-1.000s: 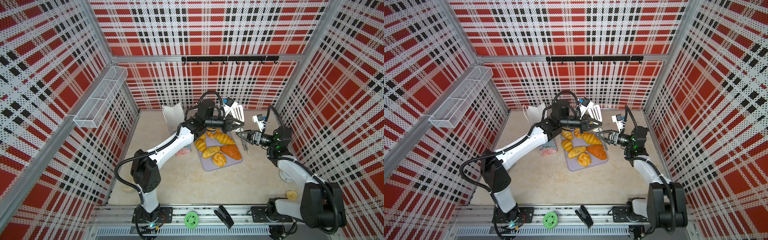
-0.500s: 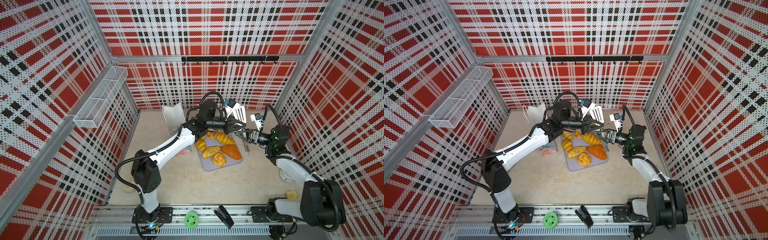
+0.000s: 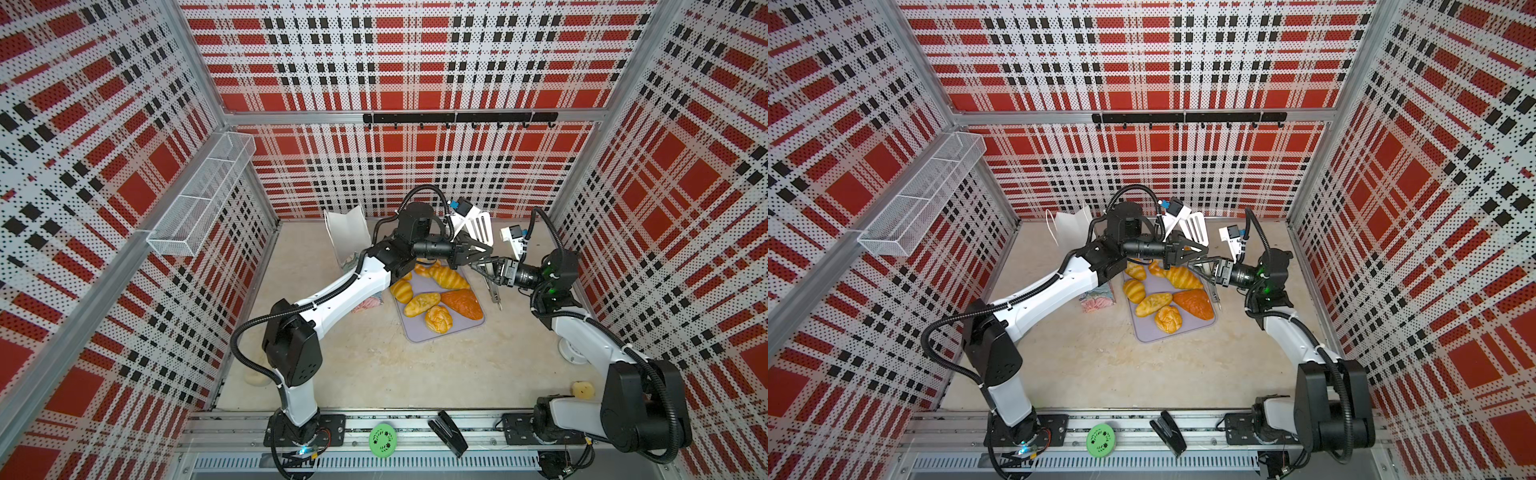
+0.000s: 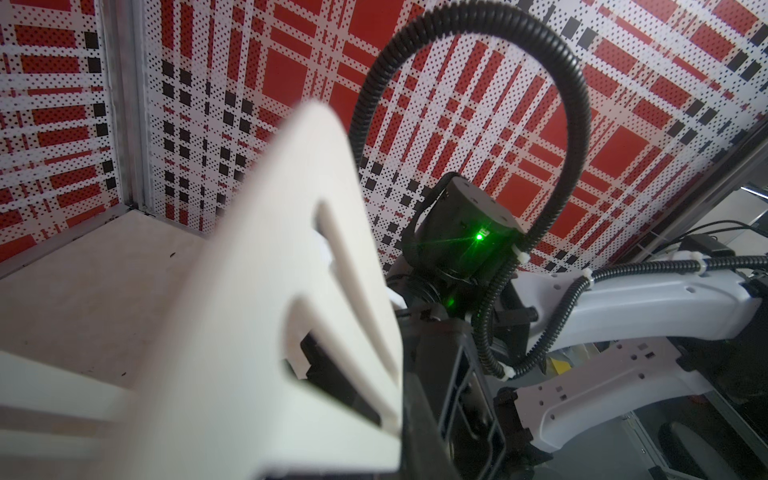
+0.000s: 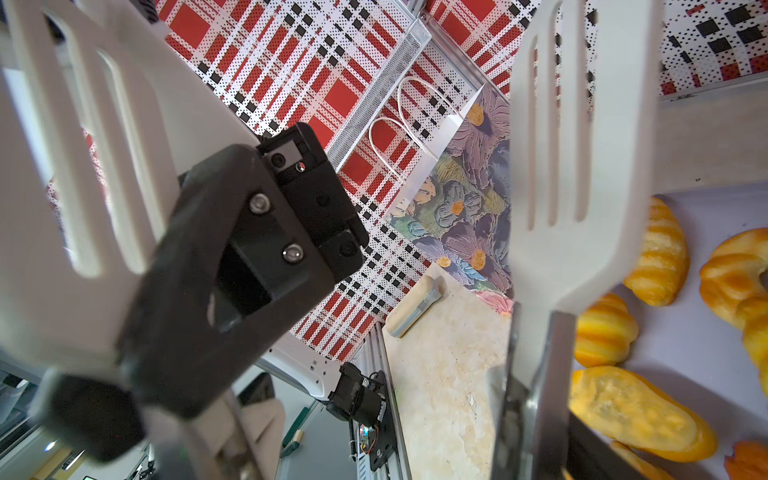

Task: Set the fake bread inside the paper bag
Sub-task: 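Hold the tongs with both grippers and lower the tips over the bread tray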

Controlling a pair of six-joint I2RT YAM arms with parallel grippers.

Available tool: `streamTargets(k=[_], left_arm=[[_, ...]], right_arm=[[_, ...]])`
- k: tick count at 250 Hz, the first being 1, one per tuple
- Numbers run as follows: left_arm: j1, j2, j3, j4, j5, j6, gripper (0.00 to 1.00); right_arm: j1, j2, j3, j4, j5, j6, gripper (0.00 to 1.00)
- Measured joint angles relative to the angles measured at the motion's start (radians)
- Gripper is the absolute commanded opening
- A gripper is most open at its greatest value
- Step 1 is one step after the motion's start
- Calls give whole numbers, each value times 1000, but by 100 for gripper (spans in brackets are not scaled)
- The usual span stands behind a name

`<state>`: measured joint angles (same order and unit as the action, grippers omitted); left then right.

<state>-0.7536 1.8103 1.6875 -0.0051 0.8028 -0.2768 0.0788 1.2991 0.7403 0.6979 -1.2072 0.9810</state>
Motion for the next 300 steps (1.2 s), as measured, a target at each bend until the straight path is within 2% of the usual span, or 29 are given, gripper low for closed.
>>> streamTargets(k=[73,126,193,210,250,263,300], left_arm=[[1,0,-9,17,-1,-1,12],[6,0,-21,36,0,-23,13],[16,0,-66,110,-1,-71,17],[23,0,-74,129,-2,-84,23],[37,-1,-93,175,-5,-125,44],[43,-3,-104,187,-10,-146,53],[53,-21,-164,208,-35,-171,64]], right_arm=[[0,3,1,9,1,12,83],[1,6,4,5,-1,5,76],[3,6,21,-75,1,-39,73],[3,6,26,-101,3,-55,72],[2,3,41,-223,17,-123,70],[1,-3,56,-296,27,-161,71],[-10,-18,121,-546,86,-311,72]])
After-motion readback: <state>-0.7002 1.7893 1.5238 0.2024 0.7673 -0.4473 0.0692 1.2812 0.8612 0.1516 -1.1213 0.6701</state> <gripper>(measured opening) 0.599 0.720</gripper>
